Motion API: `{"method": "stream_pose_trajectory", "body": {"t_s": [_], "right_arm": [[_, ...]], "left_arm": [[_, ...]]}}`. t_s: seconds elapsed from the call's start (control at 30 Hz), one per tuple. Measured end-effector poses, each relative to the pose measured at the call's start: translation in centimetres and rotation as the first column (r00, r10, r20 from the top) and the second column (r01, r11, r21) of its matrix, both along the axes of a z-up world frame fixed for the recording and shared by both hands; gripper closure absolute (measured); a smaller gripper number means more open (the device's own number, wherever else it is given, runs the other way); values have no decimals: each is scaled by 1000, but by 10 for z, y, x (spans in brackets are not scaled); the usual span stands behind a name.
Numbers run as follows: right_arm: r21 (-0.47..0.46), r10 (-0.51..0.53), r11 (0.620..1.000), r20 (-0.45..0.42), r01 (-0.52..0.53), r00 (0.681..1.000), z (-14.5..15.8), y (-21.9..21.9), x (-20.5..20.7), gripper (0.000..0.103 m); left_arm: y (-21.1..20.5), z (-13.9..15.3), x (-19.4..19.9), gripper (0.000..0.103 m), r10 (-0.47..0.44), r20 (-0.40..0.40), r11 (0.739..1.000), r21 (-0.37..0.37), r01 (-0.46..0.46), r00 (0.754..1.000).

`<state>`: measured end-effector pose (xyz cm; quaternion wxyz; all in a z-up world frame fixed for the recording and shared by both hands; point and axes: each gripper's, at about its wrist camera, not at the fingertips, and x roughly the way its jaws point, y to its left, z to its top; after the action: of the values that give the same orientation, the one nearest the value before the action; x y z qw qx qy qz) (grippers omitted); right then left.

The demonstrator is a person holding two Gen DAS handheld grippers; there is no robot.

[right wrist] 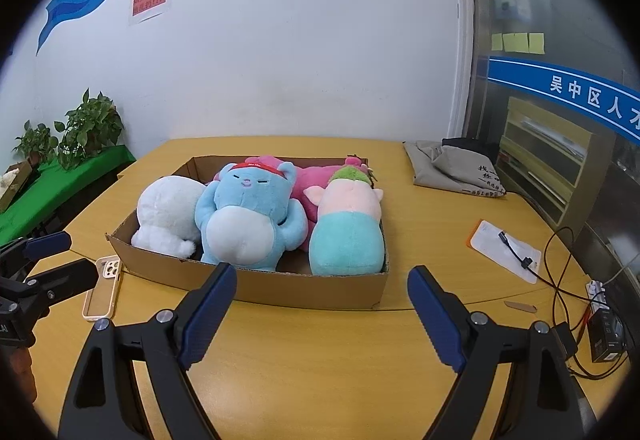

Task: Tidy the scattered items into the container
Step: 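Open both grippers and withdraw them from the box, then close the left gripper on the clear phone case while the right gripper grips it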

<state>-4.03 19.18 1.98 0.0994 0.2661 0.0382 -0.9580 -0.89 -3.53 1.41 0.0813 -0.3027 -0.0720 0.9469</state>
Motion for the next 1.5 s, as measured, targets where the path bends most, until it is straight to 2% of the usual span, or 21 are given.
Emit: {"method": "stream_pose_trajectory", "body": {"t_s": [0.4, 0.57, 0.67, 0.77, 0.9, 1.07, 1.2, 1.23, 1.37, 1.4, 1.47, 1.5], "right_arm": [[-2, -11, 1000, 8, 11, 1000, -4, 3, 2, 16], [-15, -9, 1000, 26, 10, 1000, -12, 4, 0, 16], [-48, 25, 999, 61, -22, 998, -25, -4, 2, 16], [-66, 111, 992, 130, -103, 985, -51, -34, 5, 16], [-146, 267, 960, 231, -238, 936, -88, -93, 5, 16], [-251, 362, 923, 299, -293, 883, -123, -169, -3, 16], [-246, 407, 908, 315, -340, 858, -138, -226, -15, 17], [-233, 413, 907, 322, -352, 852, -141, -239, -18, 20], [-180, 426, 905, 346, -386, 836, -152, -281, -30, 22], [-163, 426, 905, 354, -394, 833, -155, -289, -33, 22], [-135, 425, 905, 371, -404, 826, -161, -300, -35, 24], [-120, 422, 905, 380, -409, 823, -164, -306, -36, 31]], "left_arm": [[0, -1, 0, 0, -11, -4, 1000, 0, 11, 1000], [-22, -5, -1, 0, -41, 9, 999, 9, 41, 999], [-51, -11, -3, 0, -29, 32, 999, -25, 30, 999], [-87, -20, -5, 0, -3, 71, 998, -63, 8, 997], [-134, -34, -13, 0, 16, 129, 993, -122, 0, 991], [-193, -68, -40, 0, 37, 241, 998, -67, -21, 970], [-228, -100, -68, 0, 46, 316, 999, -5, -47, 948], [-235, -108, -75, 1, 50, 332, 998, 7, -55, 942], [-255, -132, -100, 4, 71, 383, 996, 26, -88, 921], [-259, -138, -104, 6, 75, 394, 995, 28, -93, 916], [-264, -149, -112, 17, 65, 427, 994, 49, -95, 902], [-265, -154, -115, 26, 61, 443, 994, 53, -94, 894]]}}
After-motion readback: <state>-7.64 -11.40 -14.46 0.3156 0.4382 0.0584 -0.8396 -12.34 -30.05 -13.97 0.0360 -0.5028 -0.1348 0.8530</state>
